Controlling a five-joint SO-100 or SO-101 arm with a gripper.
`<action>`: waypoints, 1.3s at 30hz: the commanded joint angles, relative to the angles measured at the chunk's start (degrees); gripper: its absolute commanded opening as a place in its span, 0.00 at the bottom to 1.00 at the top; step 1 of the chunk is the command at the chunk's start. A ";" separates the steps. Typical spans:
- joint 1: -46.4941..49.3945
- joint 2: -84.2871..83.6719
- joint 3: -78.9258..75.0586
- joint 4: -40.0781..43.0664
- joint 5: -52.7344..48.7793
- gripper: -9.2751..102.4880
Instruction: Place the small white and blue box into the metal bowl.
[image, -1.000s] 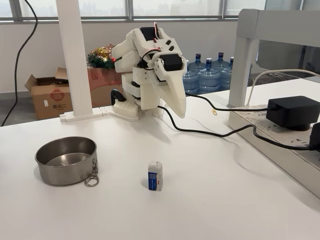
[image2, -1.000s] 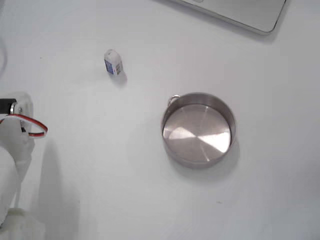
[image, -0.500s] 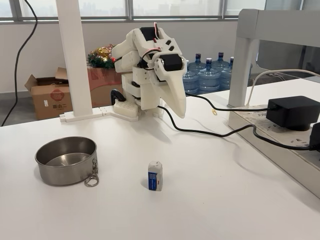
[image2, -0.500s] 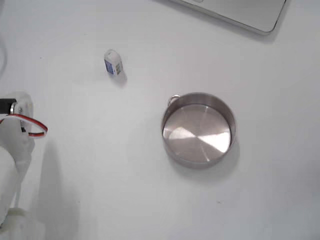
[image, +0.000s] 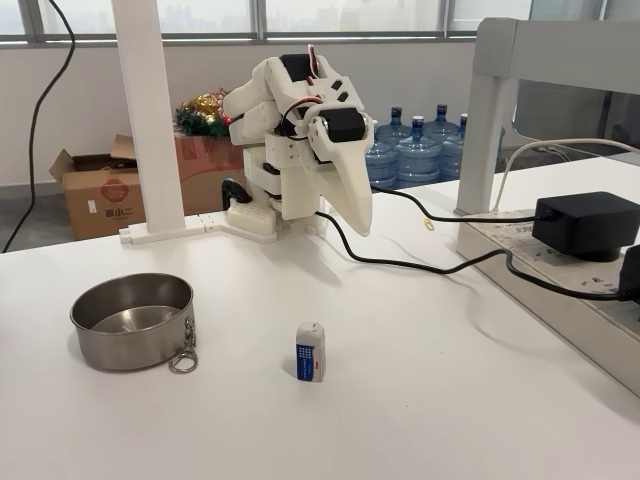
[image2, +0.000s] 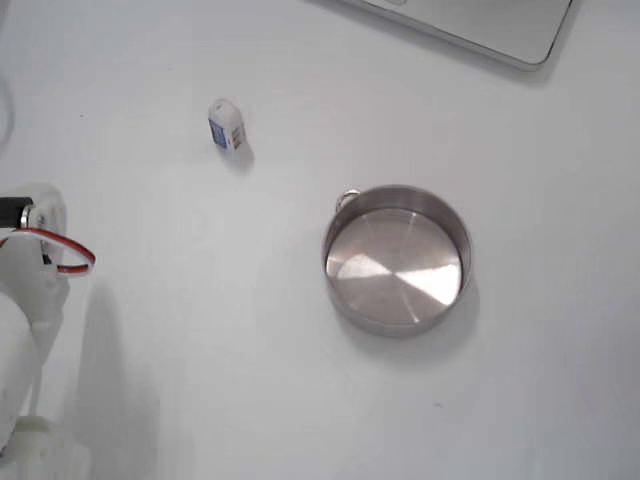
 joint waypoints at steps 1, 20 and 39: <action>-0.35 0.70 3.34 -1.14 0.44 0.03; 0.26 0.70 3.34 -1.23 0.44 0.03; 5.45 -34.28 1.14 -42.63 0.62 0.03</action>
